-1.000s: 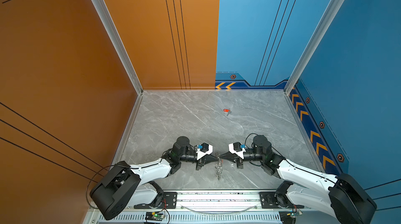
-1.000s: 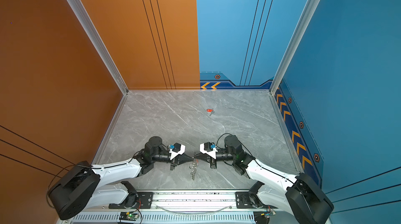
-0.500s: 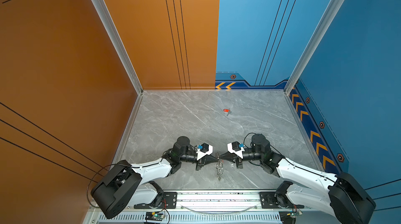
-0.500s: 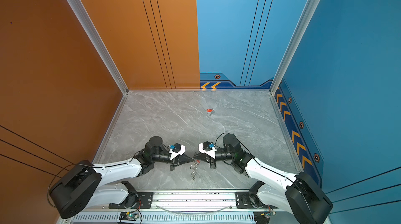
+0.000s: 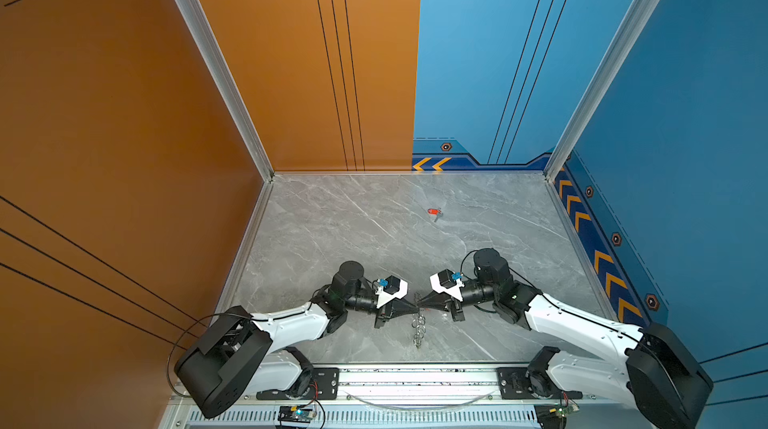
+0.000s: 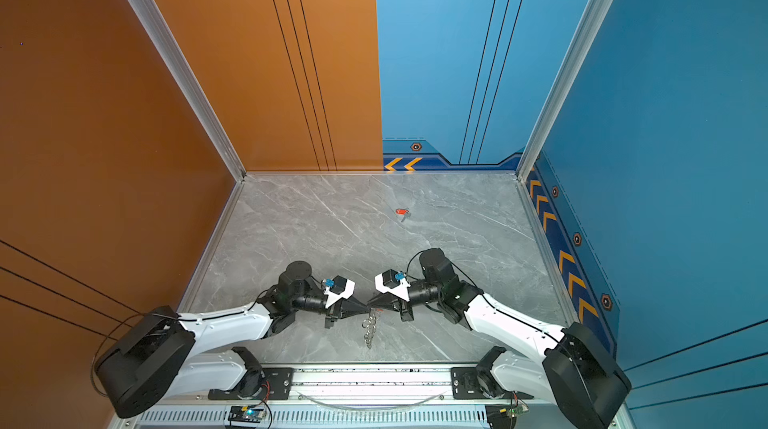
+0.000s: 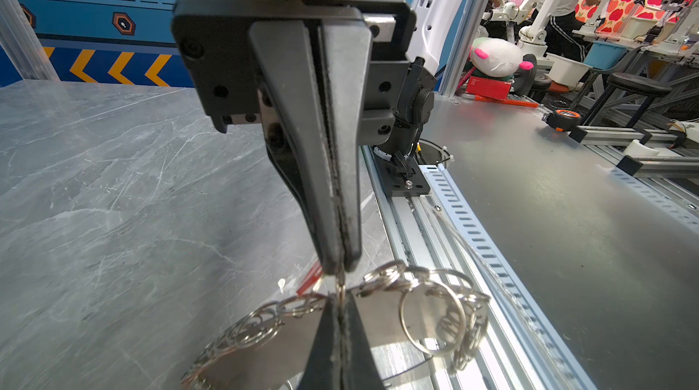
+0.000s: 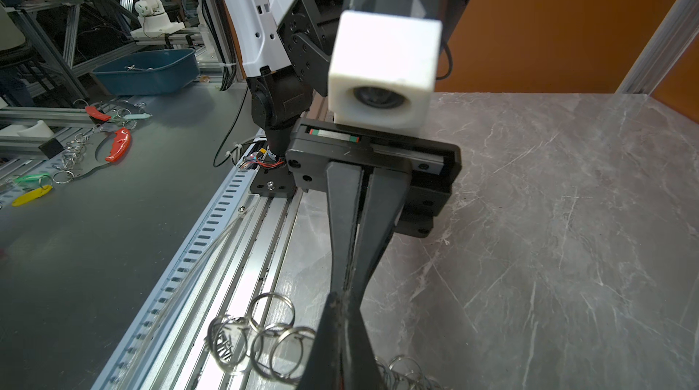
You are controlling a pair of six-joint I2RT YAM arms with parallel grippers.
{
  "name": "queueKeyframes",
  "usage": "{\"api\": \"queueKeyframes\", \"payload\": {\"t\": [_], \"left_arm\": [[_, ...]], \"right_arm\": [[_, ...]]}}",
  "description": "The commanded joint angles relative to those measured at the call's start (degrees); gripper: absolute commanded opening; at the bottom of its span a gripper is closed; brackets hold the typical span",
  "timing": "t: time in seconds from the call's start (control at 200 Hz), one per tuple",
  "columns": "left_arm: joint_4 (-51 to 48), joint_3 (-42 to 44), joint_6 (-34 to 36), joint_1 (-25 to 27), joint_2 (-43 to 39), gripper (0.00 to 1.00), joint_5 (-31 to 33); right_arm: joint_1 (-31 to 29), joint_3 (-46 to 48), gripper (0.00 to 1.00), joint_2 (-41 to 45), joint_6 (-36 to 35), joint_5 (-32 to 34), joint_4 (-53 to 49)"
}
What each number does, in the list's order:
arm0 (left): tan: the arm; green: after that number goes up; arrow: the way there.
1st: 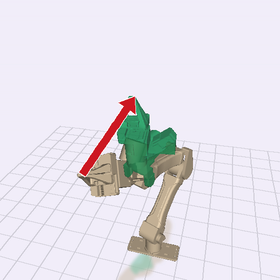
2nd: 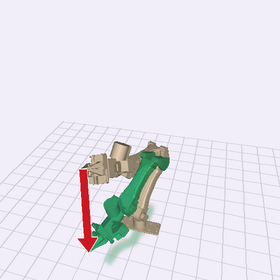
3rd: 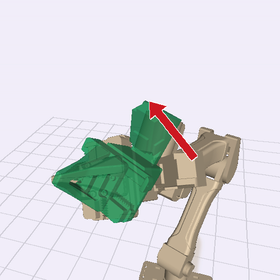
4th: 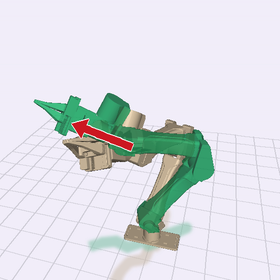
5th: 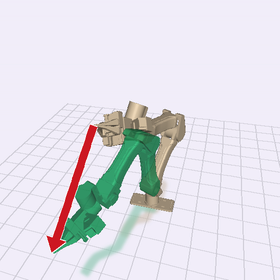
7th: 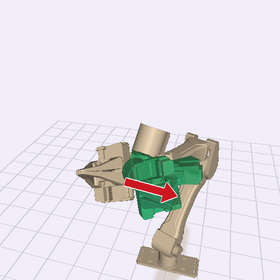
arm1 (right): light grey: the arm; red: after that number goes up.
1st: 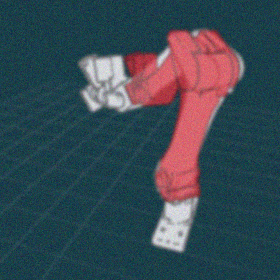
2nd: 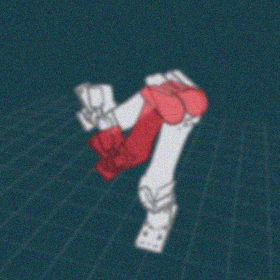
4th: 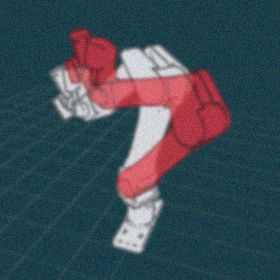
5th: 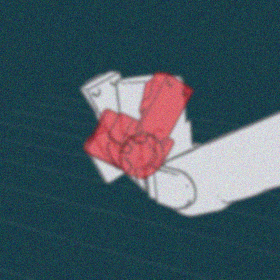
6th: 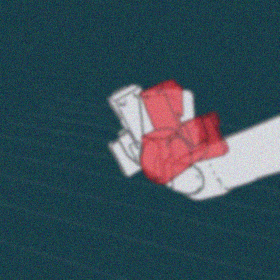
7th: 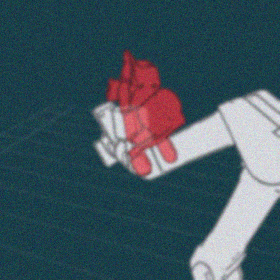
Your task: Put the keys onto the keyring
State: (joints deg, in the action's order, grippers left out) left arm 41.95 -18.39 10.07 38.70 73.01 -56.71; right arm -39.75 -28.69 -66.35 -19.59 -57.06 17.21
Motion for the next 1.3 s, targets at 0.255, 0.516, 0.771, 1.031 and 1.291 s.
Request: {"api": "queueKeyframes", "payload": {"t": [0.255,0.516,0.771,1.031,1.291], "left_arm": [[1.7,-2.0,0.7,0.6,0.6,0.00,-4.4],[1.7,-2.3,0.4,0.5,1.1,0.00,-4.3],[1.7,-2.4,0.3,0.6,1.4,0.00,-3.8],[1.9,-1.6,1.3,0.4,0.4,0.00,1.8],[1.8,-0.1,3.0,0.1,-2.2,0.00,7.5]], "right_arm": [[0.9,-1.0,0.11,0.0,0.0,2.7,-2.3],[1.0,-0.8,0.16,-0.4,0.8,3.4,-1.8],[-0.1,-0.9,0.19,-1.1,2.6,5.6,0.7],[0.2,-0.7,0.22,2.2,5.8,13.1,-1.0],[2.7,0.5,0.21,7.6,7.6,10.9,-1.4]]}}
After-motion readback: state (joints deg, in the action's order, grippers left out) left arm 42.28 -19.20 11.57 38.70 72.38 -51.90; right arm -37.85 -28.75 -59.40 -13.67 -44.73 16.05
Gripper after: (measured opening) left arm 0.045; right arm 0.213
